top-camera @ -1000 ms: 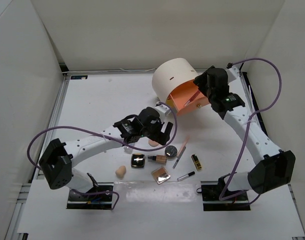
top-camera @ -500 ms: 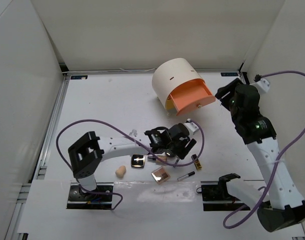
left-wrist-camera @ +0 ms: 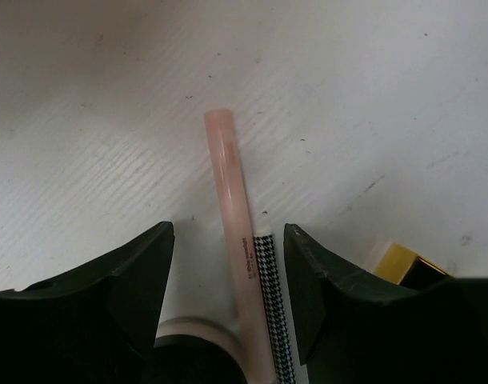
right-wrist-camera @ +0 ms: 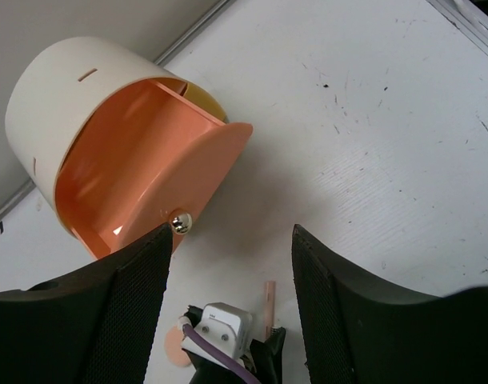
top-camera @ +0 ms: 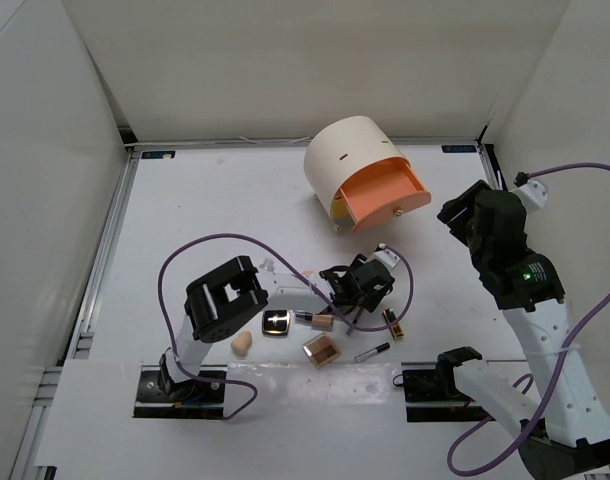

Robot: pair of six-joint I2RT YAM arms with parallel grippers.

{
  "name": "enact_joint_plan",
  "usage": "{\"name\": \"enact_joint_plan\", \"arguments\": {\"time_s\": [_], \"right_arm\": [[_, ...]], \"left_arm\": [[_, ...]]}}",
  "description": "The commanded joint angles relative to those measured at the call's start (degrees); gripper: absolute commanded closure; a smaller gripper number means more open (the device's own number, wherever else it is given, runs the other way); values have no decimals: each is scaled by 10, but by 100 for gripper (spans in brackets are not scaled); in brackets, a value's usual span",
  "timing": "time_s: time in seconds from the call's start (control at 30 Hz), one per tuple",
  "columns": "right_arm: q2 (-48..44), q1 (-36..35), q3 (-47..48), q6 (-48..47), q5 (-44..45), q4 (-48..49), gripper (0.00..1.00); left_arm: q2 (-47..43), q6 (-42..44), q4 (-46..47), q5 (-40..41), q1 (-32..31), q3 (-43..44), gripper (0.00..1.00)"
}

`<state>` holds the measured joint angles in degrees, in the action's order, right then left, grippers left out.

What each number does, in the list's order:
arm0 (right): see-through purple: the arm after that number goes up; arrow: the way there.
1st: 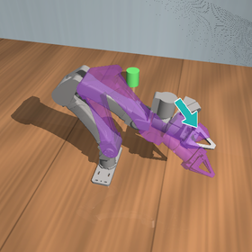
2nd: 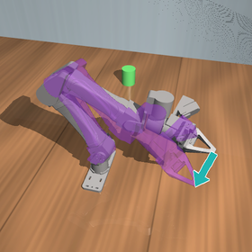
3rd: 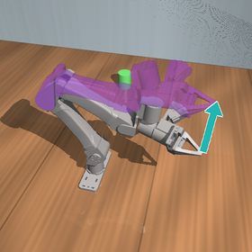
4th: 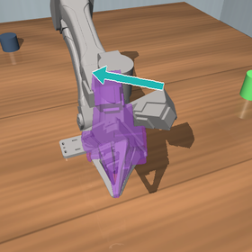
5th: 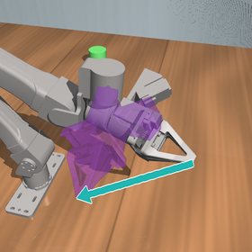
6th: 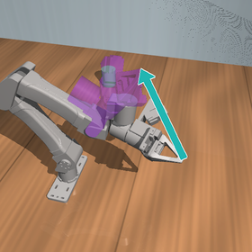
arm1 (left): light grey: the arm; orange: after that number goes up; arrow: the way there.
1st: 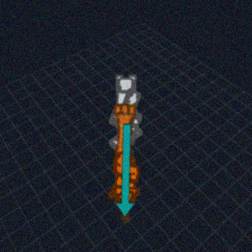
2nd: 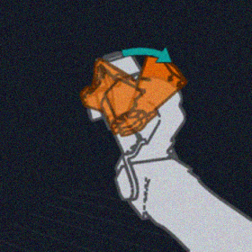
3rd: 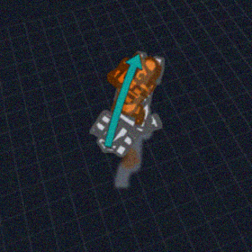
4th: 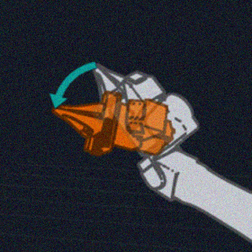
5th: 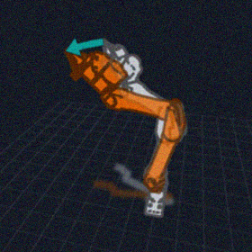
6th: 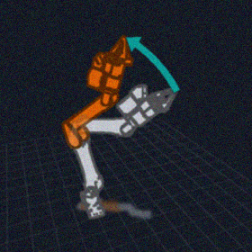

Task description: Organize the makeup

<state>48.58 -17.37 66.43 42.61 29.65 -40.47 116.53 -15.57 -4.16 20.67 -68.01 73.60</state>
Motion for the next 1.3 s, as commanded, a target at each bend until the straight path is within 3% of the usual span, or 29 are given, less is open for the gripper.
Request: {"name": "enact_joint_plan", "arguments": {"time_s": [0.0, 0.2, 0.43, 0.67, 0.9, 0.97, 1.27], "right_arm": [[-13, 0, -11, -1, 8, -5, 36], [-20, 1, -14, 3, 9, -7, 36], [-29, 0, -23, 6, 11, -10, 35], [-43, -2, -30, 3, 9, 0, 36], [-46, 1, -30, -11, 2, 4, 35], [-48, 1, -25, -18, 20, 0, 32], [-37, 1, -30, -31, 50, 4, 28]], "left_arm": [[0, -9, 38, 35, 0, 20, 32], [33, -22, 54, 22, 6, 37, 34], [48, -52, 24, 33, 9, 44, 68], [-5, -46, 56, 45, 5, -19, 88], [-66, 65, 46, 16, -8, 25, 90], [-103, 105, 0, 1, -16, 27, 91], [-316, 69, -139, -24, -23, -17, 90]]}}
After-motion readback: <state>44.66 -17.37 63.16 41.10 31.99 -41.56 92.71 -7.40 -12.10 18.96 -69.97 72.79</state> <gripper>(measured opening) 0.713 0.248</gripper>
